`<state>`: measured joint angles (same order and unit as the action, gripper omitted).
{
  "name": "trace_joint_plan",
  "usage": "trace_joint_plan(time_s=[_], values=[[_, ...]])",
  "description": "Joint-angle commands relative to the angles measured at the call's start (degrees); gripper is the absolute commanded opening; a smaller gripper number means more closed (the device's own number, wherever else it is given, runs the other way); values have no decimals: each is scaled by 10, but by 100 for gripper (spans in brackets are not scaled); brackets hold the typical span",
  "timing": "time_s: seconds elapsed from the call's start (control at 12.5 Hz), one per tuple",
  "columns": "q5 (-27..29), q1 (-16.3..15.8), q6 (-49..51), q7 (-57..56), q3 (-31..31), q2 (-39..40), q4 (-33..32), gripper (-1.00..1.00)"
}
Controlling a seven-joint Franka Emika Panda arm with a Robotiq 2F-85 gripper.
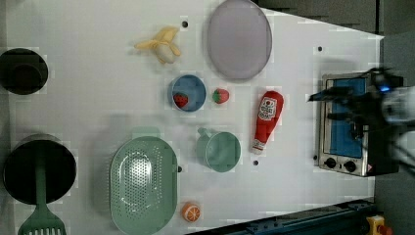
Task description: Pick ketchup from plate and place it on table.
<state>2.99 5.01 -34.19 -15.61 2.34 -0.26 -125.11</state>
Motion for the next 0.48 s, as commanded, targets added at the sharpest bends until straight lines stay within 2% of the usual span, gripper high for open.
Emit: trace_joint_plan(time_s=[0.08, 0.32, 0.48], values=[[0, -1, 93, 149, 5, -42, 85, 100], [-1, -1, 197, 158, 3, -56, 152, 100], [-9, 0, 231, 177, 1, -56, 188, 100]])
